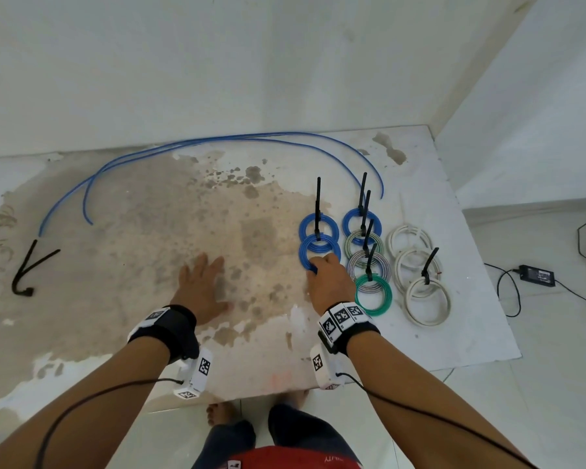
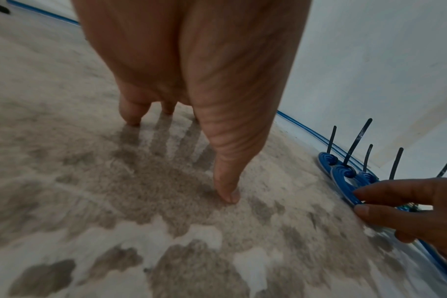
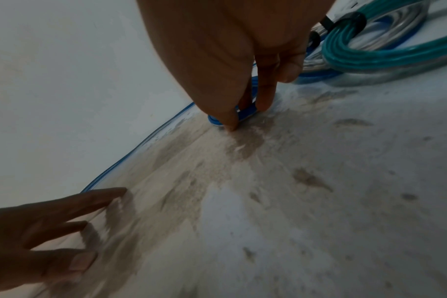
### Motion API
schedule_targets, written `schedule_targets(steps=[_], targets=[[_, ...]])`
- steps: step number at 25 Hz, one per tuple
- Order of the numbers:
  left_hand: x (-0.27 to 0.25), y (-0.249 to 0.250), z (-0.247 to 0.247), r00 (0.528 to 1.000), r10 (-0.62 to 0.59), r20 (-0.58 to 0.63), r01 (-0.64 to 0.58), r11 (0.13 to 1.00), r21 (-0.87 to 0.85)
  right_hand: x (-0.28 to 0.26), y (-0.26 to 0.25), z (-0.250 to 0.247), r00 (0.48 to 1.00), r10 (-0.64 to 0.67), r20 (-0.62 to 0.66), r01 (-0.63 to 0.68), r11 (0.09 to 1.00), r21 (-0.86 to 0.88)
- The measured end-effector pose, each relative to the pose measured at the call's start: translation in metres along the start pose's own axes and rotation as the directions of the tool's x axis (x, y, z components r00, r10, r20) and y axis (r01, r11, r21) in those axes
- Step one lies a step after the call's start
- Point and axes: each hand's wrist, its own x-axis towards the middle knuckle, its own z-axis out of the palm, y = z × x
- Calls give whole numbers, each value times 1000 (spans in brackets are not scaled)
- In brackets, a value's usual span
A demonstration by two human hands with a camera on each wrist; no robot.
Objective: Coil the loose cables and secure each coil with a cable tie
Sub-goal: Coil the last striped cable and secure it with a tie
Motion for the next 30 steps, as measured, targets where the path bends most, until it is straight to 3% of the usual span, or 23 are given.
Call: schedule_targets(steps=[8, 12, 15, 18, 21, 24, 26, 30], targets=[[-2, 1, -2, 1000, -13, 13, 13, 1000, -2, 1, 0, 2, 1000, 0, -4, 0, 1000, 11], [-6, 1, -1, 996, -38, 79, 39, 999, -21, -8, -7, 0, 997, 35, -69, -28, 994, 105], [-9, -4, -23, 997, -41, 60, 49, 987, -151, -7, -40, 1, 986, -100, -131, 126, 970, 208], [-2, -25, -60, 997, -45, -70, 27, 969, -247, 17, -95, 0, 949, -313, -27, 312, 926, 211], [26, -58, -101, 983, -102, -150, 54, 954, -294, 57, -153, -7, 909, -385, 157, 362, 919, 158], [75, -99, -145, 967, -140, -213, 71, 950, -304, 103, -208, -11, 884, -400, 243, 380, 916, 126], [112, -120, -173, 961, -148, -234, 75, 952, -297, 135, -237, -15, 904, -367, 221, 351, 930, 109], [188, -149, -212, 936, -97, -338, 21, 975, -221, 206, -266, -24, 981, -192, -1, 192, 981, 26]])
